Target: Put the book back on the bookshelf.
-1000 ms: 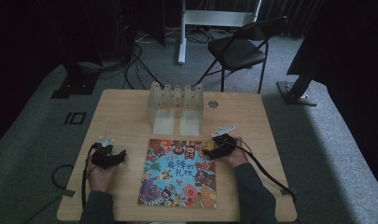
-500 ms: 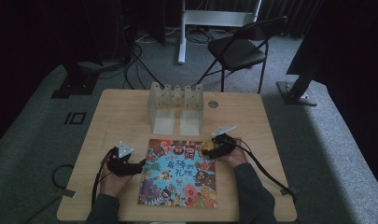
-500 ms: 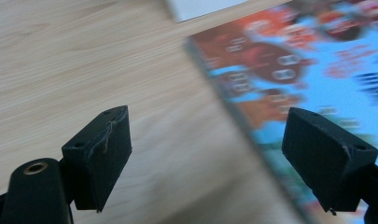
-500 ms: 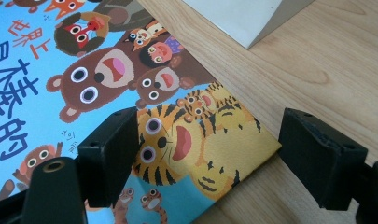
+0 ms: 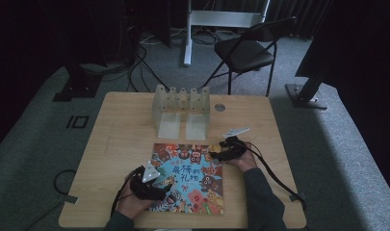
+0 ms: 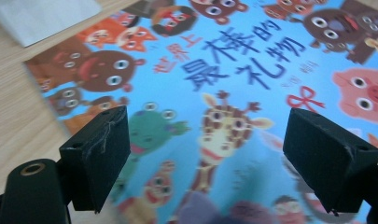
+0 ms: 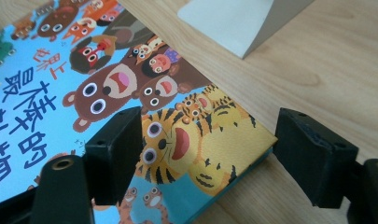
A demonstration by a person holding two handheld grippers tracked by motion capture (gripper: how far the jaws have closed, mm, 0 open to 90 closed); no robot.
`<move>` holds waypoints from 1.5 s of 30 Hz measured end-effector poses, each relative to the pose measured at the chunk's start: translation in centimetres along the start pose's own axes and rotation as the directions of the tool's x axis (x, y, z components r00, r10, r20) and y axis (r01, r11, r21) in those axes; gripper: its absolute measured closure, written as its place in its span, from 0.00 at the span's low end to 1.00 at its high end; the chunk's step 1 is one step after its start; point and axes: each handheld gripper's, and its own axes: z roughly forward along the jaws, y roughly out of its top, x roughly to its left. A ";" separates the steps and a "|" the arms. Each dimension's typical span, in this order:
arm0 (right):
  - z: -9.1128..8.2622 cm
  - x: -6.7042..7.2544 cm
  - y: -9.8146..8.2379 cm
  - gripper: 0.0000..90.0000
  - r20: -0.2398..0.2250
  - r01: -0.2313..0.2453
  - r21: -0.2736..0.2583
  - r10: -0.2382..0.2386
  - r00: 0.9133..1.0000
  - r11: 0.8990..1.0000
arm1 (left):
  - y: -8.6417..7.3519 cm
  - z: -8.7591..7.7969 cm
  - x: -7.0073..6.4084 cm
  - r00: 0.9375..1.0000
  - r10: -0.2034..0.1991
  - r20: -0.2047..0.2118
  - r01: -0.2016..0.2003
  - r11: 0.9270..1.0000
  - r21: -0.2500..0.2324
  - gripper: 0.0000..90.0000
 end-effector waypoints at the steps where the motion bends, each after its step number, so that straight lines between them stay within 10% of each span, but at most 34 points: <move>1: -0.2 0.0 0.1 0.27 -0.004 0.004 -0.009 -0.004 1.000 1.000 | 0.1 0.0 -0.4 1.000 0.010 0.004 -0.010 1.000 0.001 0.17; 14: -2.4 0.4 1.6 0.30 -0.037 -0.006 -0.076 0.004 0.999 0.997 | 1.6 -0.1 -5.6 0.981 0.150 0.122 -0.151 0.989 -0.006 0.03; 19: -2.8 0.6 1.7 0.30 -0.049 -0.008 -0.085 0.004 0.999 0.996 | 2.3 0.2 -8.3 0.960 0.225 0.166 -0.228 0.974 -0.002 0.02; 25: -3.5 0.7 2.3 0.32 -0.067 -0.017 -0.117 0.010 0.998 0.993 | 2.3 1.4 -9.5 0.952 0.277 0.127 -0.280 0.960 0.002 0.01; 45: -4.4 1.1 2.9 0.34 -0.074 -0.068 -0.093 0.062 0.995 0.993 | 3.9 0.6 -9.9 0.963 0.262 0.061 -0.257 0.963 -0.085 0.02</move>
